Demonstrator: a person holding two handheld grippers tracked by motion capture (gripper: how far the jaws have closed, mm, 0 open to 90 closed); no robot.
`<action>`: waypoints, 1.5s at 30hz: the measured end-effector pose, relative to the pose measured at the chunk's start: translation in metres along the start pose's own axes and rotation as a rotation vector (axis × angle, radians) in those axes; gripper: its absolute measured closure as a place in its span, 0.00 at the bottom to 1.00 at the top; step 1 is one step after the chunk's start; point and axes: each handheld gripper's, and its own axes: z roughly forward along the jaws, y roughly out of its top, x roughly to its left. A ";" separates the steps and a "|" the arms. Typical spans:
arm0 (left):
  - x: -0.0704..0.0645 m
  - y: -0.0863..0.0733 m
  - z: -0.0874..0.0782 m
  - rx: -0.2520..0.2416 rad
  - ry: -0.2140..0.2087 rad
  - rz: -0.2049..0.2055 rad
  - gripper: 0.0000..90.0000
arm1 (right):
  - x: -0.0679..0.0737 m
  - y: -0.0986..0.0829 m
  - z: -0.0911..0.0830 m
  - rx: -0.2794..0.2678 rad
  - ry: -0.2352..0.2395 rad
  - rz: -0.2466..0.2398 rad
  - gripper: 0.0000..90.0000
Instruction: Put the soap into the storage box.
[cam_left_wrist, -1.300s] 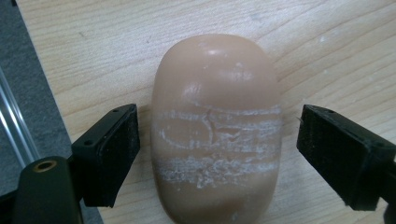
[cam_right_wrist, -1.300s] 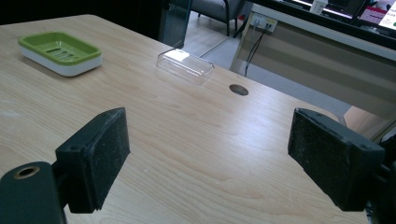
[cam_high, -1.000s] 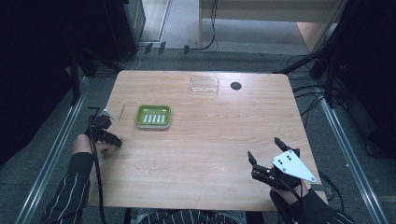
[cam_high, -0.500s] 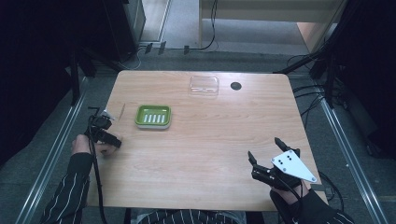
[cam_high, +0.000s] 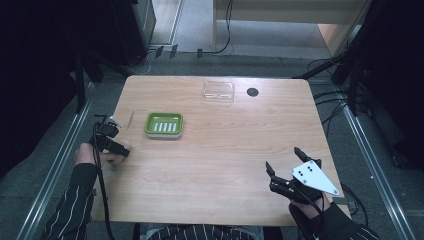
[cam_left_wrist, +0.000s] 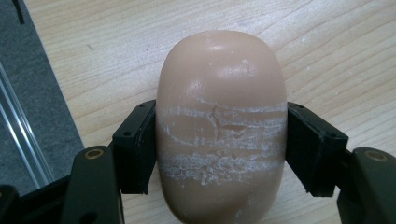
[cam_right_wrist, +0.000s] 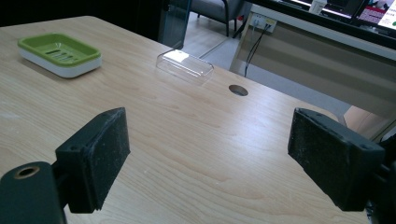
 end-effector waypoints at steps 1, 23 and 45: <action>0.000 0.000 -0.001 -0.005 0.001 0.004 0.38 | 0.000 0.000 0.000 0.001 -0.001 0.002 0.15; -0.014 0.006 -0.015 -0.028 -0.006 0.098 0.38 | -0.001 0.000 -0.001 -0.005 -0.002 0.002 0.15; -0.033 0.023 -0.027 -0.032 -0.050 0.194 0.38 | -0.001 -0.001 -0.001 -0.004 -0.001 0.000 0.15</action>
